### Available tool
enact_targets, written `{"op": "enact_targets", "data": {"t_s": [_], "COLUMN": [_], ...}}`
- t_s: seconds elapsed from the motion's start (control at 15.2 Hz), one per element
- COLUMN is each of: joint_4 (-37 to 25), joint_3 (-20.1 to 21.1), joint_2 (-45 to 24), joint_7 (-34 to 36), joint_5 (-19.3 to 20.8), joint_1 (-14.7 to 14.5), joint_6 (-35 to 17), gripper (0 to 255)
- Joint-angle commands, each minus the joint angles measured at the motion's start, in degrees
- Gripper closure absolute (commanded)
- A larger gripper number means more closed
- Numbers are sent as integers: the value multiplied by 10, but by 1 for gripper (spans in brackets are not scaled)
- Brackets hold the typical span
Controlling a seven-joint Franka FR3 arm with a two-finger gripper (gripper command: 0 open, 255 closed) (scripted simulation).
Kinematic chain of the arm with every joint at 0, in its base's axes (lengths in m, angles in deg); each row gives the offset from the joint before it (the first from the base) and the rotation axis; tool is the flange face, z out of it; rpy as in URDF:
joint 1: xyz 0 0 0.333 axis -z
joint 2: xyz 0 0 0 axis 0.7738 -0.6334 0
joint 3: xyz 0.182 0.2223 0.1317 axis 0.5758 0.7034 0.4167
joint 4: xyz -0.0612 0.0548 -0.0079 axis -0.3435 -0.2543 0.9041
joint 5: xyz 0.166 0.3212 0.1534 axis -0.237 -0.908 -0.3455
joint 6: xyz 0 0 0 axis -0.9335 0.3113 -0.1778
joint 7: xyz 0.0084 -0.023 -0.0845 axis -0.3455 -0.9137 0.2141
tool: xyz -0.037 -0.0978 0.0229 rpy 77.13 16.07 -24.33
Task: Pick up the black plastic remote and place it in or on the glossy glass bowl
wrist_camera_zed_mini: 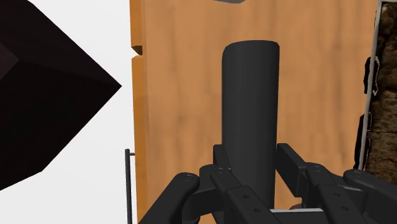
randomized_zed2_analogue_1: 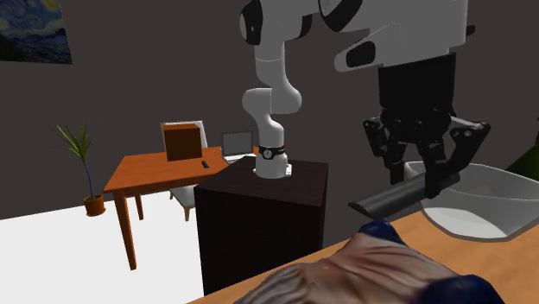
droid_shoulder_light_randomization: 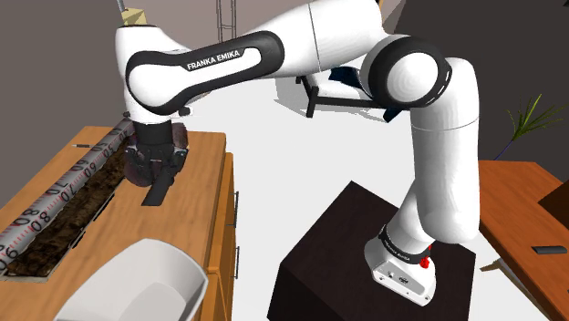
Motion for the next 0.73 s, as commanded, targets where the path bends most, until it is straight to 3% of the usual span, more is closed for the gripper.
{"op": "enact_targets", "data": {"t_s": [0.0,0.33,0.66], "joint_4": [-13,-38,30], "joint_3": [1,2,20], "joint_2": [3,11,50], "joint_7": [2,6,52], "joint_5": [0,-2,-10], "joint_1": [0,-1,-30], "joint_6": [15,48,7], "gripper": [255,255,255]}}
